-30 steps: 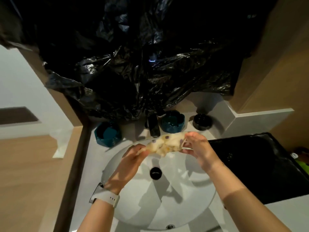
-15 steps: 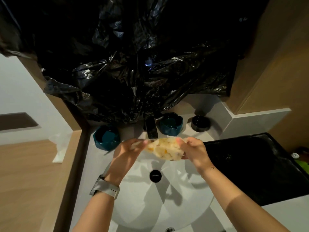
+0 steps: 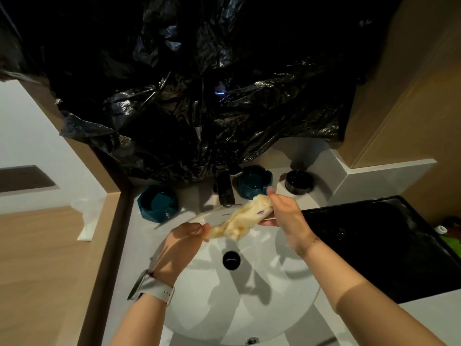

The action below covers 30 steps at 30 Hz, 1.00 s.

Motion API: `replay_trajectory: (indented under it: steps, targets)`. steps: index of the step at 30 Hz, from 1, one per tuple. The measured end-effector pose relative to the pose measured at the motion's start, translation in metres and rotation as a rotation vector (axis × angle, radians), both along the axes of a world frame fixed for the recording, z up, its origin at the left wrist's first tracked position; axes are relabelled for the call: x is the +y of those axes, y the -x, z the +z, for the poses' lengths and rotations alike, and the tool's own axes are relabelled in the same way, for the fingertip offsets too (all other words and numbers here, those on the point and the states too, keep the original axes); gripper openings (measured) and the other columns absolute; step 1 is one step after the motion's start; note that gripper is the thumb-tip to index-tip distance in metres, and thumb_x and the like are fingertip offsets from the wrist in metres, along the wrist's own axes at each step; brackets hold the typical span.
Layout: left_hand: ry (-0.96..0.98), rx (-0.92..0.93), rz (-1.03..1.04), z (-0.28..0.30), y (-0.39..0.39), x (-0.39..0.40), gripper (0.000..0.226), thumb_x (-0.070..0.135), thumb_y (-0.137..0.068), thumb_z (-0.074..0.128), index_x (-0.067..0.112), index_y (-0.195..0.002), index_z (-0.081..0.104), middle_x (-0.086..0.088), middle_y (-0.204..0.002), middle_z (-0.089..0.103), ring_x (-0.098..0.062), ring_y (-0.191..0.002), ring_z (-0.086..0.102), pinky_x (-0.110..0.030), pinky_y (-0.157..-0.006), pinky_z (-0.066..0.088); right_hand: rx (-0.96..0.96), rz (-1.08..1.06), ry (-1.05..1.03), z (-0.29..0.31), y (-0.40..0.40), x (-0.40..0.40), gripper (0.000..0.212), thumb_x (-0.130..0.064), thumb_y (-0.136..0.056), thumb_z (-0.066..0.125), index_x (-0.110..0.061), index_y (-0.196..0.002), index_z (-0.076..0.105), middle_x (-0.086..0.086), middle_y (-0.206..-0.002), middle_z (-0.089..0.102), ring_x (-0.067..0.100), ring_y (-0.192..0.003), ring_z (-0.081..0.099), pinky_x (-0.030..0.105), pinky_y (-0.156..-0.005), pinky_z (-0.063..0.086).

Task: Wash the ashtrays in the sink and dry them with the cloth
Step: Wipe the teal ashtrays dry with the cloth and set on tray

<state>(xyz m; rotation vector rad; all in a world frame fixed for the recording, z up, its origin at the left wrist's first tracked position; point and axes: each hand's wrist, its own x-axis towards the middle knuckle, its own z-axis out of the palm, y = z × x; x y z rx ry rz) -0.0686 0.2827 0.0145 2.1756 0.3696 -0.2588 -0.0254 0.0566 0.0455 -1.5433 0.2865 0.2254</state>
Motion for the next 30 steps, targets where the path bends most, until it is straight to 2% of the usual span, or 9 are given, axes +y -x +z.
replay_trajectory:
  steps: [2,4,9,15,20,23,25,27,30]
  targets:
    - [0.129,-0.056,-0.218,0.002,-0.002,-0.003,0.018,0.033,-0.099,0.056,0.027,-0.112,0.068,0.004,-0.12,0.066,-0.02,-0.114,0.061,-0.033,-0.101,0.045,-0.017,0.123,-0.012,0.014,0.001,0.011,0.041,-0.033,-0.1,0.046,0.002,-0.094,0.066,0.009,-0.073,0.069,0.017,-0.07,0.067,0.029,-0.068,0.06]
    - [0.555,0.005,-0.398,0.005,-0.003,-0.014,0.04,0.025,-0.098,0.056,0.021,-0.138,0.052,-0.003,-0.135,0.06,-0.025,-0.126,0.056,-0.035,-0.107,0.043,-0.052,0.229,-0.015,0.024,0.002,0.02,0.039,-0.031,-0.1,0.047,0.002,-0.092,0.066,0.011,-0.078,0.069,0.018,-0.074,0.066,0.029,-0.074,0.059]
    - [0.538,-0.159,-0.329,0.005,-0.004,-0.032,0.031,0.036,-0.082,0.071,0.015,-0.104,0.067,-0.005,-0.094,0.072,-0.028,-0.093,0.066,-0.036,-0.083,0.053,-0.057,0.284,-0.057,0.025,0.001,0.01,0.042,-0.03,-0.1,0.048,0.008,-0.105,0.065,0.019,-0.096,0.071,0.026,-0.086,0.069,0.037,-0.085,0.057]
    - [0.887,-0.148,-0.106,0.008,-0.011,-0.016,0.029,0.007,-0.088,0.065,0.004,-0.117,0.063,-0.02,-0.112,0.068,-0.03,-0.102,0.066,-0.04,-0.086,0.053,0.153,0.306,0.023,-0.007,0.015,-0.024,0.017,-0.003,-0.094,0.054,-0.004,-0.11,0.059,0.017,-0.092,0.063,0.02,-0.069,0.067,0.026,-0.067,0.057]
    - [0.885,-0.118,-0.076,0.011,-0.014,-0.039,0.023,0.0,-0.081,0.067,0.011,-0.101,0.069,-0.016,-0.099,0.071,-0.03,-0.095,0.068,-0.039,-0.086,0.052,0.159,0.516,-0.018,-0.013,0.027,-0.014,0.076,-0.007,-0.068,0.054,-0.022,-0.141,0.039,0.002,-0.133,0.051,0.013,-0.125,0.048,0.022,-0.091,0.045]
    - [0.896,-0.131,-0.166,0.014,-0.013,-0.045,0.024,0.002,-0.079,0.065,0.006,-0.103,0.067,-0.025,-0.105,0.068,-0.033,-0.097,0.066,-0.044,-0.088,0.052,0.071,0.669,0.133,-0.012,0.027,-0.001,0.096,-0.006,-0.076,0.067,-0.036,-0.149,0.012,-0.007,-0.139,0.046,0.008,-0.127,0.045,0.021,-0.097,0.044]
    - [0.971,-0.122,-0.172,0.012,-0.013,-0.044,0.024,-0.001,-0.08,0.062,0.003,-0.103,0.067,-0.028,-0.106,0.067,-0.036,-0.099,0.066,-0.044,-0.089,0.054,0.026,0.642,0.209,-0.019,0.024,0.006,0.08,-0.008,-0.074,0.076,-0.032,-0.139,0.036,-0.002,-0.12,0.06,0.013,-0.11,0.059,0.026,-0.09,0.051]
    - [1.034,-0.131,-0.131,0.012,-0.012,-0.037,0.026,0.0,-0.08,0.062,0.001,-0.105,0.064,-0.025,-0.105,0.067,-0.038,-0.102,0.065,-0.042,-0.089,0.054,0.022,0.636,0.298,-0.021,0.021,0.013,0.026,-0.019,-0.074,0.077,-0.019,-0.096,0.063,0.001,-0.085,0.064,0.016,-0.079,0.062,0.031,-0.07,0.05]
    - [0.936,-0.098,-0.171,0.01,-0.007,-0.01,0.023,-0.001,-0.081,0.069,0.003,-0.103,0.063,-0.017,-0.107,0.07,-0.032,-0.104,0.067,-0.036,-0.088,0.056,-0.164,0.688,0.662,-0.021,0.011,0.011,0.02,-0.026,-0.083,0.067,-0.01,-0.074,0.06,0.004,-0.072,0.061,0.018,-0.069,0.057,0.033,-0.062,0.044]
